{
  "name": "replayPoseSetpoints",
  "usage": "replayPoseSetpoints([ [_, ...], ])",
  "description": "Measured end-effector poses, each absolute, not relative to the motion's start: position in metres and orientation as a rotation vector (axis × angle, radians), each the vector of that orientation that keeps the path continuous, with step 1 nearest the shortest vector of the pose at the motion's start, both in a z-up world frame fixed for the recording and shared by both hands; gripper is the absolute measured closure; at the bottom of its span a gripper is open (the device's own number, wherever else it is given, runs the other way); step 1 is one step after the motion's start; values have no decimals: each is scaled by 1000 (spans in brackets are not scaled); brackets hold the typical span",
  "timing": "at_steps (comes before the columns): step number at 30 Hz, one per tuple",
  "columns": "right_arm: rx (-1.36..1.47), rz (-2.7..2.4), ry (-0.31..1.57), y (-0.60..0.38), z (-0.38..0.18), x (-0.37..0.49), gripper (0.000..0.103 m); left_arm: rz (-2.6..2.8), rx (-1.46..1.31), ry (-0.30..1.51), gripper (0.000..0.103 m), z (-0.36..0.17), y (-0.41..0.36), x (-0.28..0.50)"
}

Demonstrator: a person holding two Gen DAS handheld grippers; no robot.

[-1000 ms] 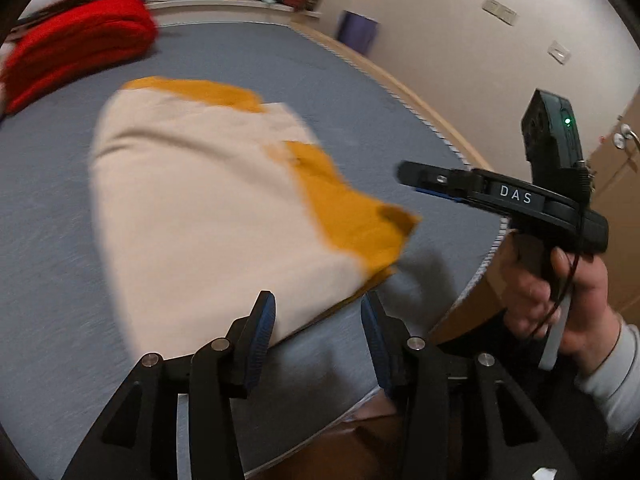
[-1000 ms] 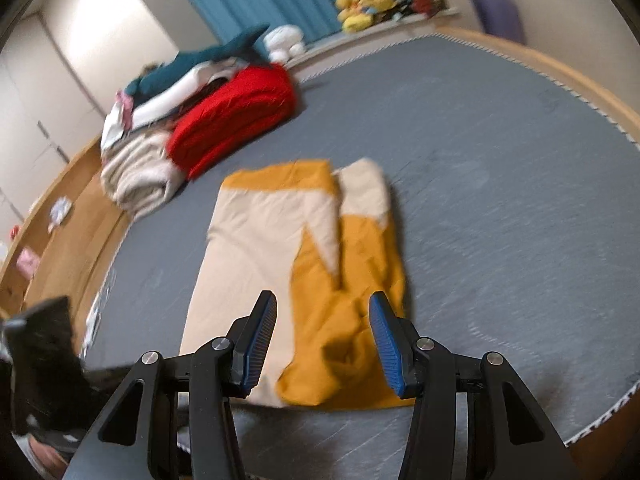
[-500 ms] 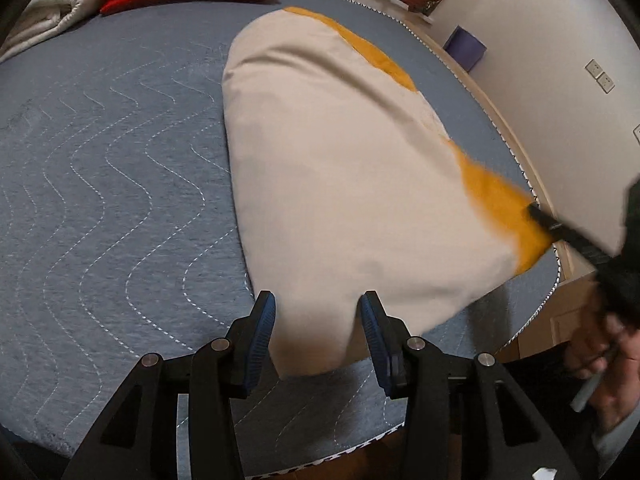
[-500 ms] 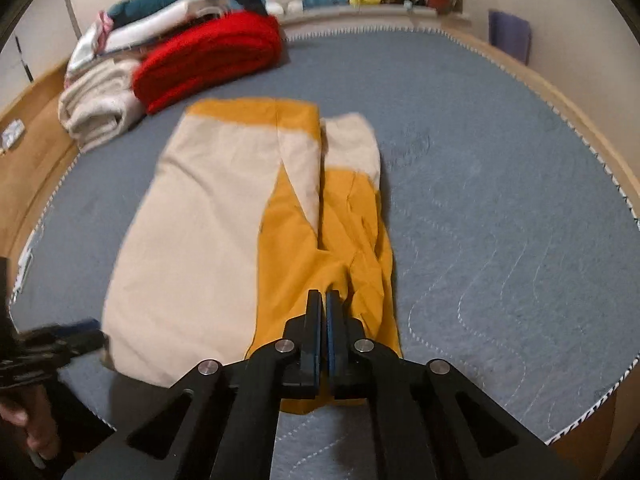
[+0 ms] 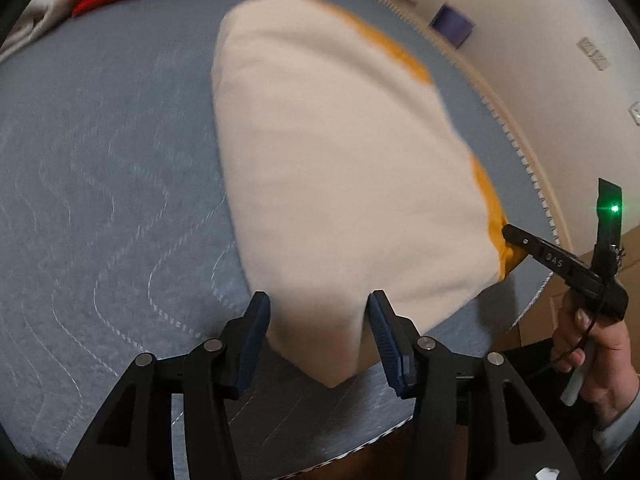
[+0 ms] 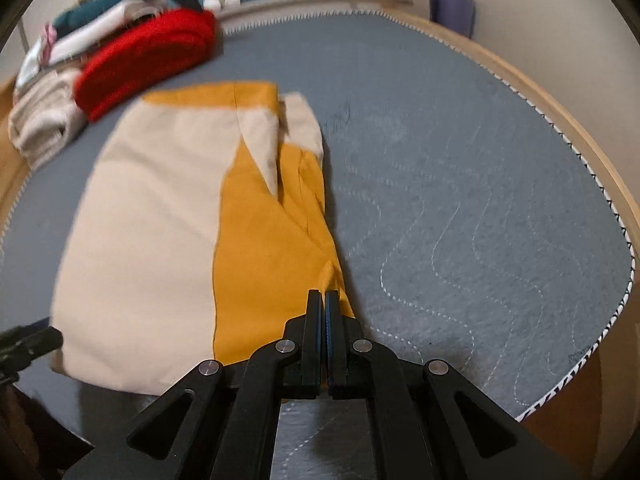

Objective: Fold large clothes

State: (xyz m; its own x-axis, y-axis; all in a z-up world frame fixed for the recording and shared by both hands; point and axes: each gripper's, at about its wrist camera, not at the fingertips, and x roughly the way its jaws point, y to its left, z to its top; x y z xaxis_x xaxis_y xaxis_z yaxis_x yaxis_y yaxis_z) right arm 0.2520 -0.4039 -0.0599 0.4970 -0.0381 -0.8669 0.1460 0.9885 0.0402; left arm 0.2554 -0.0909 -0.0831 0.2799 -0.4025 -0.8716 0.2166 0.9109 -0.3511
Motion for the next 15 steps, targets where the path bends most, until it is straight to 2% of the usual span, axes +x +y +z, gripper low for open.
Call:
replayPoseSetpoints([
  [7, 65, -122, 1196, -399, -99, 266, 102, -397, -77, 1243, 54, -99, -103, 255],
  [15, 25, -118, 1212, -397, -105, 265, 102, -393, -84, 1254, 54, -102, -105, 254],
])
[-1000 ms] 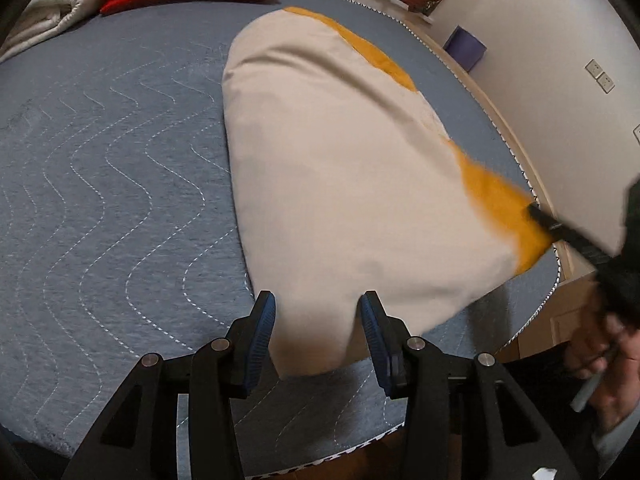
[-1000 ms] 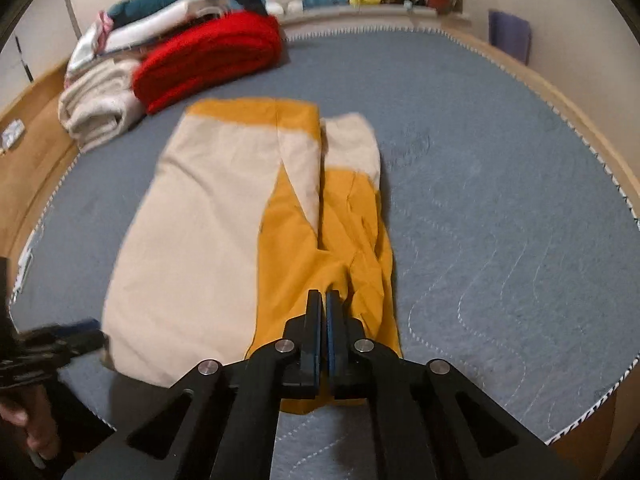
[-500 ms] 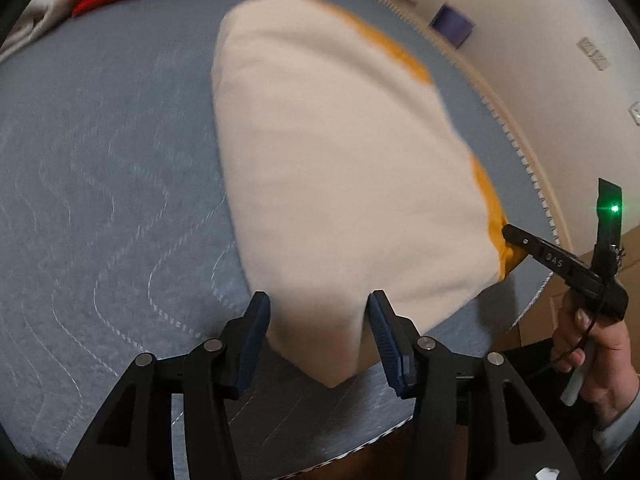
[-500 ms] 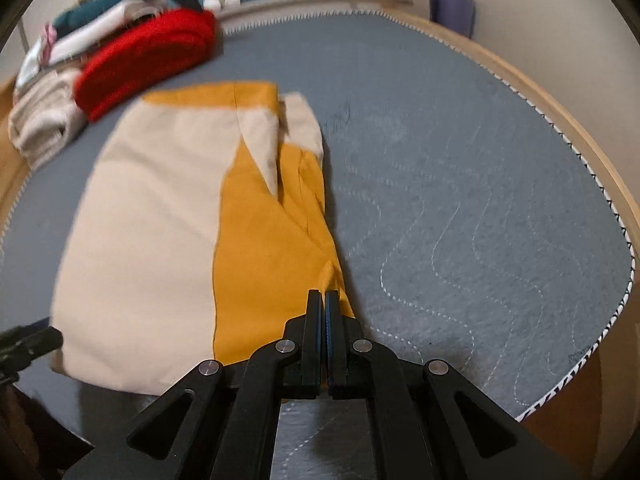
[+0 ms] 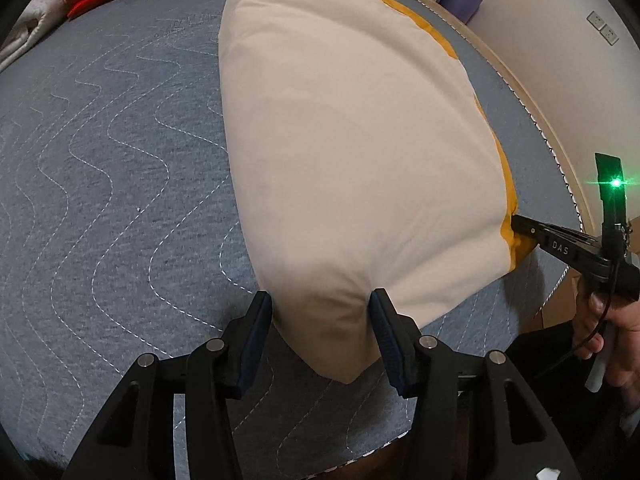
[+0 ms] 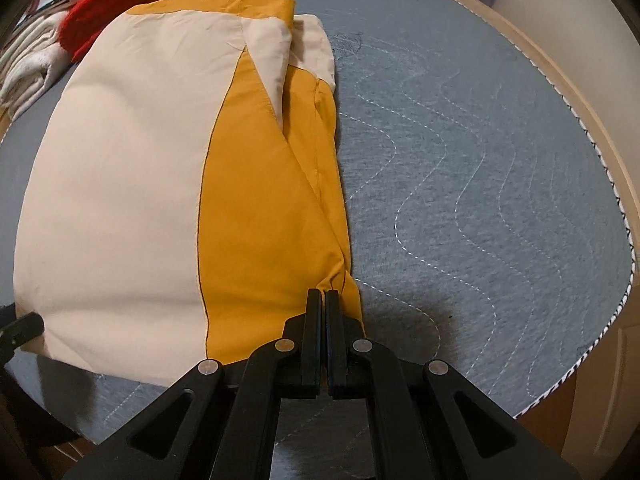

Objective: Fold large clothes

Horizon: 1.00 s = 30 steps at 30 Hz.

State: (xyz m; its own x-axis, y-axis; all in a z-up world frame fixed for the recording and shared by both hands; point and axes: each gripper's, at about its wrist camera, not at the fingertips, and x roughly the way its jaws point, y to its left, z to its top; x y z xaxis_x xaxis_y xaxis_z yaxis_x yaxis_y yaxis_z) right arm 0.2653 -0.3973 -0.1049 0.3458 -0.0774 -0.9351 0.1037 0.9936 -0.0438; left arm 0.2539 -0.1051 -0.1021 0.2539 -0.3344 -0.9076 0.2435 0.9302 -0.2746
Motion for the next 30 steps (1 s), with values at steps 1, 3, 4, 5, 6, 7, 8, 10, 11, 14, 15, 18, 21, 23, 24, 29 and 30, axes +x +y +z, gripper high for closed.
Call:
replayPoseSetpoints([
  [1, 25, -119, 1212, -398, -105, 264, 102, -393, -85, 1254, 54, -102, -105, 253],
  [3, 24, -122, 1208, -397, -101, 263, 102, -392, -91, 1255, 53, -103, -104, 250],
  [4, 19, -126, 1204, -394, -98, 262, 101, -392, -96, 1257, 53, -103, -104, 250],
  [5, 12, -138, 1201, -394, -96, 260, 101, -390, -98, 1258, 53, -103, -102, 249],
  [6, 10, -148, 1199, -396, -95, 259, 101, -386, -98, 1258, 53, -103, -101, 247],
  [7, 6, -166, 1200, -398, -94, 257, 101, -383, -97, 1257, 53, -102, -99, 246],
  [8, -6, -198, 1205, -401, -94, 255, 101, -381, -97, 1258, 53, -102, -99, 246],
  [10, 7, -253, 1225, -414, -97, 252, 101, -381, -101, 1257, 53, -102, -98, 245],
  [11, 53, -279, 1222, -424, -95, 248, 101, -380, -102, 1255, 53, -100, -97, 244],
  [14, 171, -286, 1066, -439, -62, 237, 98, -376, -101, 1244, 52, -95, -95, 242],
  [15, 192, -258, 1006, -438, -49, 234, 97, -376, -98, 1237, 52, -92, -95, 242],
  [18, 203, -98, 887, -419, -21, 230, 91, -378, -78, 1209, 53, -84, -98, 239],
  [21, 197, 27, 1004, -396, -43, 240, 51, -367, -62, 1175, 53, -78, -97, 237],
  [23, 158, 32, 1114, -386, -70, 246, 50, -355, -62, 1172, 53, -79, -94, 237],
  [24, 111, 11, 1175, -381, -84, 248, 50, -356, -67, 1184, 52, -83, -92, 237],
  [29, 72, -34, 1234, -383, -95, 250, 50, -329, -38, 1172, 50, -77, -86, 232],
  [30, 62, -52, 1217, -384, -88, 250, 50, -314, -23, 1164, 49, -73, -86, 228],
])
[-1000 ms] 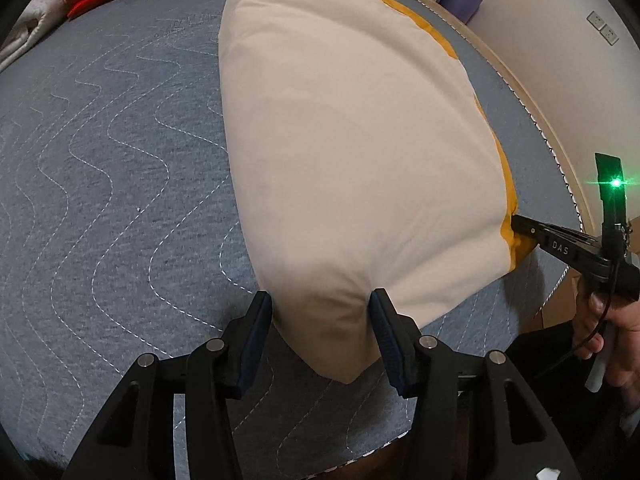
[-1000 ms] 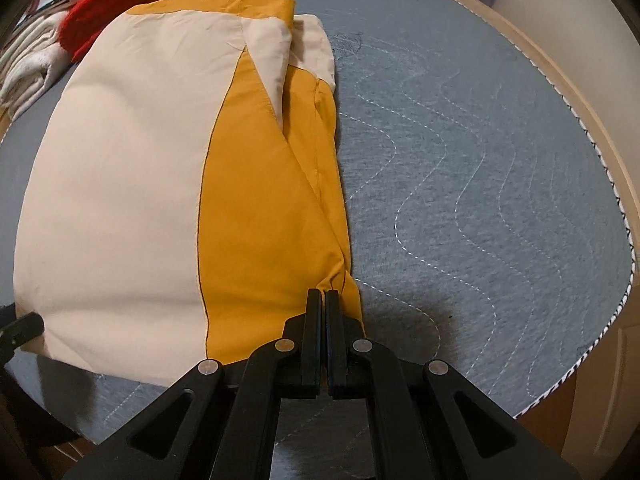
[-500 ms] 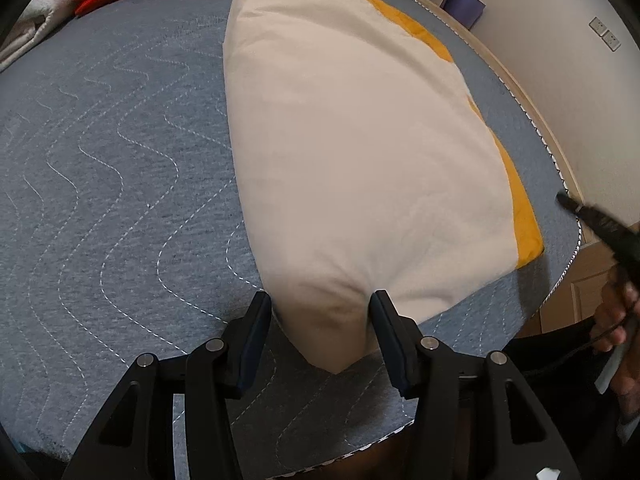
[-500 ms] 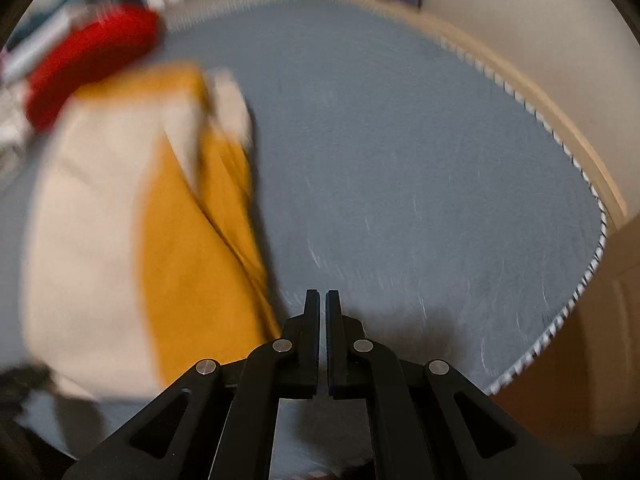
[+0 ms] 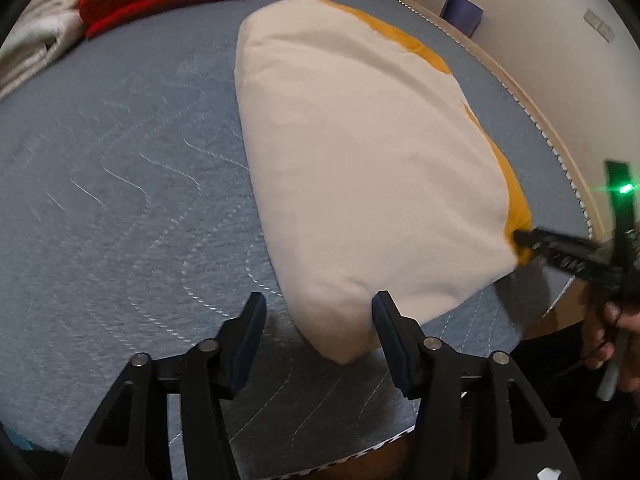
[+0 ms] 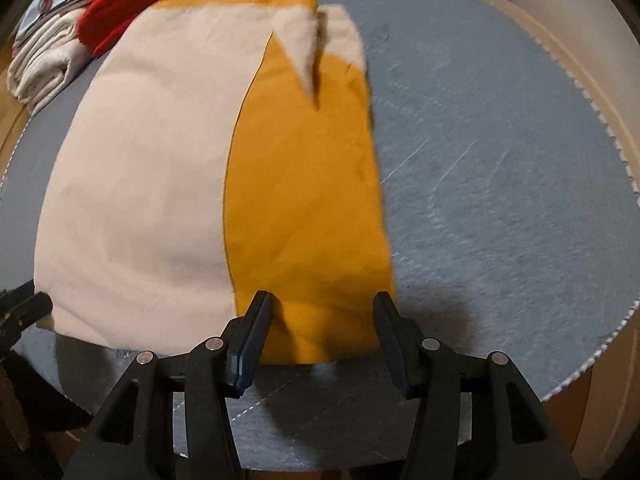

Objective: Fold large clothes

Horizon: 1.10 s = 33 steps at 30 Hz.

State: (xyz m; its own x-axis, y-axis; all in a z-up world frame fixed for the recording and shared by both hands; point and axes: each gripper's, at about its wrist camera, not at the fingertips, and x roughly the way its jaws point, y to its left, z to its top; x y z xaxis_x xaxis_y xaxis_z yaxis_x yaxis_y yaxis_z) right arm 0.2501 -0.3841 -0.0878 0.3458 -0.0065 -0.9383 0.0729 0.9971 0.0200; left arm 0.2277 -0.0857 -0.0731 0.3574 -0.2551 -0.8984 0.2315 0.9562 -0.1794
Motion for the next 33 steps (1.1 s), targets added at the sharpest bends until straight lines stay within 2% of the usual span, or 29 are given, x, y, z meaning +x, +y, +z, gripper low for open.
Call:
replayPoseSetpoints([
  [1, 51, -75, 1192, -385, -79, 247, 50, -292, -4, 1152, 47, -67, -87, 223],
  [6, 22, -94, 977, -381, -10, 210, 47, -236, 27, 1049, 14, -21, -89, 189],
  [9, -32, -77, 846, -370, 30, 179, 27, -200, 11, 993, 7, 8, -90, 165],
  [11, -45, -73, 798, -365, 50, 160, 10, -189, 1, 976, 5, 19, -93, 154],
  [16, -39, -61, 792, -350, 68, 120, 1, -166, -27, 939, 1, 31, -108, 113],
  [22, -15, -106, 839, -343, 49, 79, 0, -126, -46, 927, 1, 7, -125, 81],
  [33, -52, -77, 868, -329, 27, 90, 0, -123, -38, 893, 1, -1, -131, 83],
])
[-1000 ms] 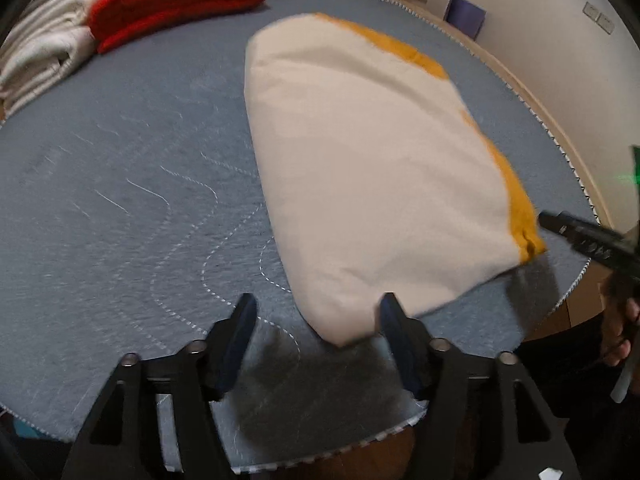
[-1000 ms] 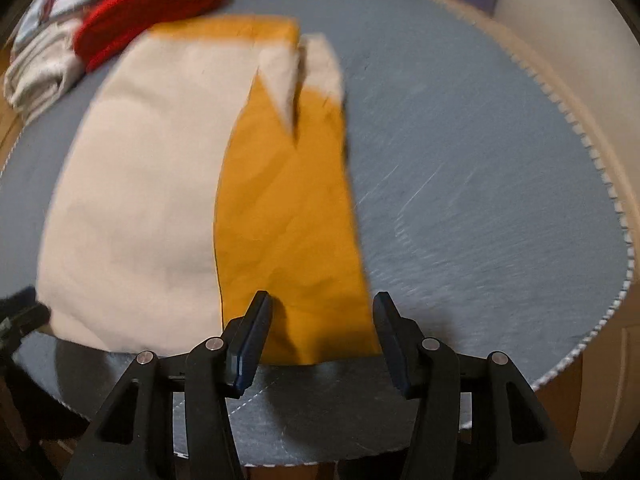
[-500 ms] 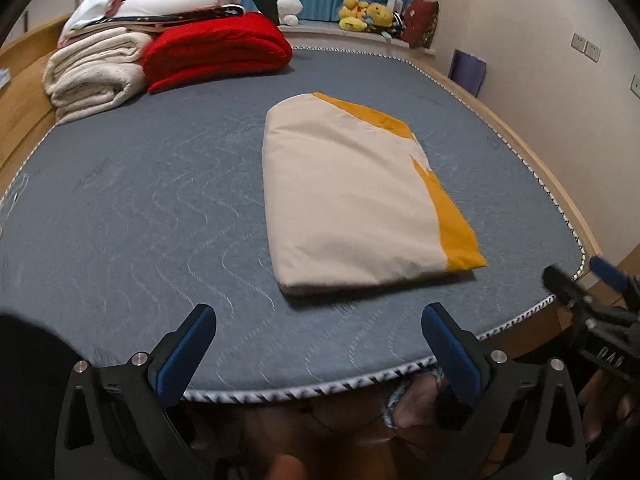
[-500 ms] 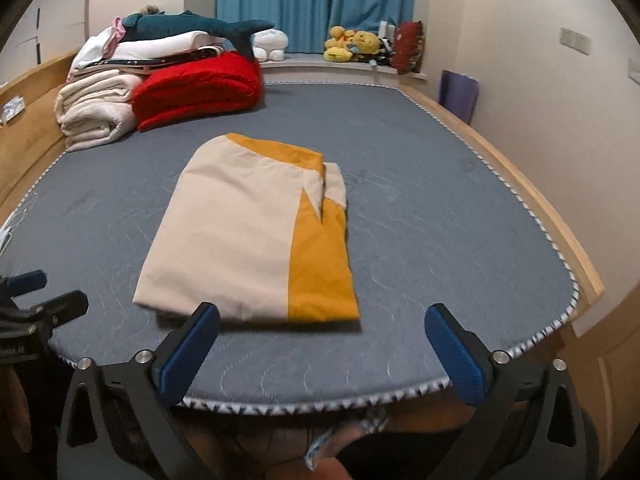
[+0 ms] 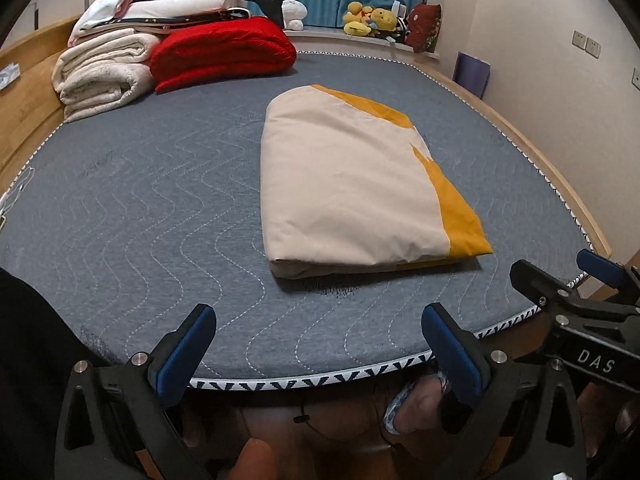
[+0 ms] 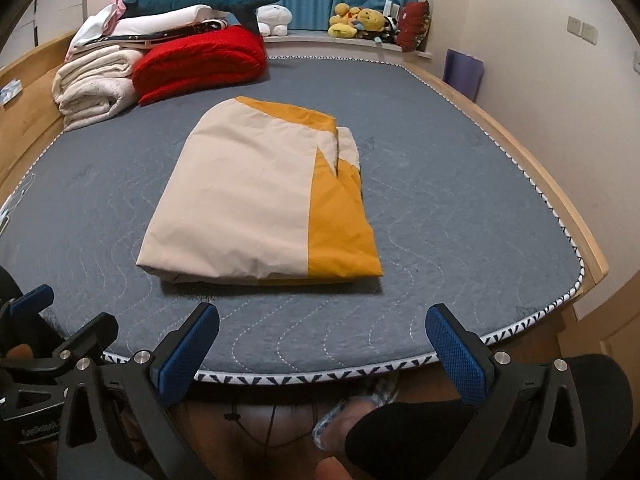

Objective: Fold large clothes

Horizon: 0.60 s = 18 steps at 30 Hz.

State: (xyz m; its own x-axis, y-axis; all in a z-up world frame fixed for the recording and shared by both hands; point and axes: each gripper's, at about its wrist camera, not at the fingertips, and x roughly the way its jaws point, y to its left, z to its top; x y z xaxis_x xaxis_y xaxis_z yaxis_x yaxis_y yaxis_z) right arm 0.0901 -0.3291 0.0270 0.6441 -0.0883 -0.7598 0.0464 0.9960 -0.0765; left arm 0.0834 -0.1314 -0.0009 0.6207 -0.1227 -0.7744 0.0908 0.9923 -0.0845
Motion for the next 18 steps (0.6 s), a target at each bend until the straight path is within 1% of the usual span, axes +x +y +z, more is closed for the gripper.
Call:
replayPoseSetpoints([
  [18, -82, -71, 854, -322, 24, 93, 0, -122, -64, 880, 1, -1, -127, 88],
])
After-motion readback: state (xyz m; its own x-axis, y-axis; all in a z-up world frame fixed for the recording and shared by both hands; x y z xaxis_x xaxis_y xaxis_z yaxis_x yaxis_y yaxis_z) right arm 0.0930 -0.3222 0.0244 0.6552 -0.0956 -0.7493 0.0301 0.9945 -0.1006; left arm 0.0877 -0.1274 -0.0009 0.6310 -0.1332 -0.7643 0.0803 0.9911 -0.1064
